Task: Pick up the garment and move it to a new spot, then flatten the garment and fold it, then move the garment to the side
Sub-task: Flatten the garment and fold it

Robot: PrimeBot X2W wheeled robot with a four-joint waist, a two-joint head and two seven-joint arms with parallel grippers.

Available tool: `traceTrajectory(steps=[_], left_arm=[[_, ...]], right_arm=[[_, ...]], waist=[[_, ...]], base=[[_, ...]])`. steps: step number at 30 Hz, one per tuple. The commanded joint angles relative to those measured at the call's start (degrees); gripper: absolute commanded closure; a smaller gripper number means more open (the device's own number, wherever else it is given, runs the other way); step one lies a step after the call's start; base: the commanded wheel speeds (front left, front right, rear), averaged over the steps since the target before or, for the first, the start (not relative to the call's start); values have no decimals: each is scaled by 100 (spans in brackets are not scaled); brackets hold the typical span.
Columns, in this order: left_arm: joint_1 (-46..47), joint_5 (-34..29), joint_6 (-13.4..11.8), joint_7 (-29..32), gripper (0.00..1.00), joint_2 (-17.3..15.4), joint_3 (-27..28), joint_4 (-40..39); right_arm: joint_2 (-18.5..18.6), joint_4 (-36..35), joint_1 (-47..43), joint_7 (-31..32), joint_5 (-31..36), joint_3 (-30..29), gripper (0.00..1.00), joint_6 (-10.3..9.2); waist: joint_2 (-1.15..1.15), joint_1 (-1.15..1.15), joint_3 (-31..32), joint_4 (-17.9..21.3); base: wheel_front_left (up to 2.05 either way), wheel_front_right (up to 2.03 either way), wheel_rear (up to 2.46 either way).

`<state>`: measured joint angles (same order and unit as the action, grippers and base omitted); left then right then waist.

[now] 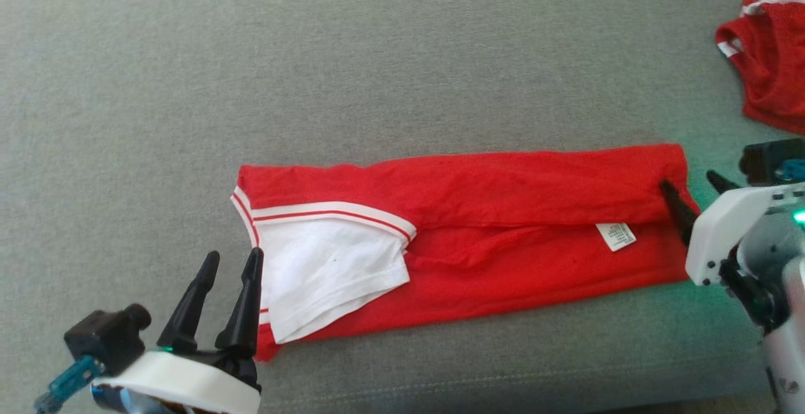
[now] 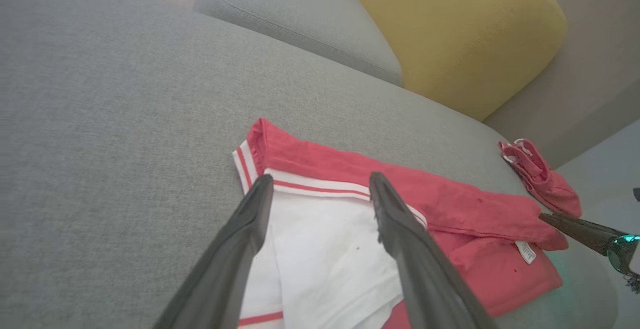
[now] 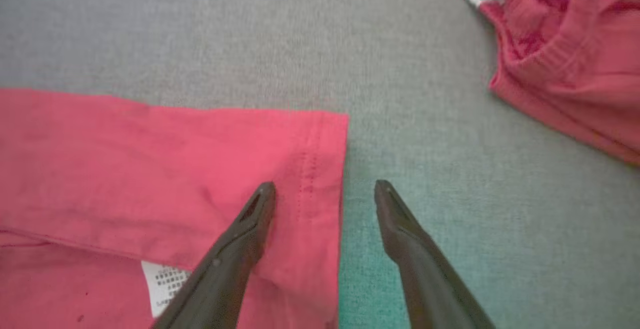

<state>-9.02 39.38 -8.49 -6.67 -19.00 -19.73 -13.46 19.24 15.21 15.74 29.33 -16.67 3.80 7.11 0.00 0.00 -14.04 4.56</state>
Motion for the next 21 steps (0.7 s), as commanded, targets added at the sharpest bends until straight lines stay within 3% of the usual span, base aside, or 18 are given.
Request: traceTrajectory(steps=[1, 15, 16, 19, 21], left_arm=[[226, -82, 18, -71, 0, -3, 176, -136], [371, -173, 13, -250, 0, -2, 196, -12], [380, -179, 7, -253, 0, -10, 203, -11], [407, -192, -10, -269, 0, -27, 227, -15], [419, -202, -25, -280, 0, -34, 238, -10]], right_arm=[[197, -72, 150, 80, -57, 132, 0, 37], [358, 629, 415, 668, -451, 537, 0, 37], [347, 673, 428, 707, -488, 568, 9, 37], [328, 790, 472, 773, -573, 657, 56, 37], [317, 852, 497, 783, -636, 715, 77, 37]], waist=[[0, 0, -7, -49], [0, 0, -9, -147], [0, 0, -4, -148], [0, 0, 13, -148], [0, 0, 39, -147]], base=[[0, 0, 0], [0, 0, 0], [0, 0, 0], [0, 0, 0], [0, 0, 0]])
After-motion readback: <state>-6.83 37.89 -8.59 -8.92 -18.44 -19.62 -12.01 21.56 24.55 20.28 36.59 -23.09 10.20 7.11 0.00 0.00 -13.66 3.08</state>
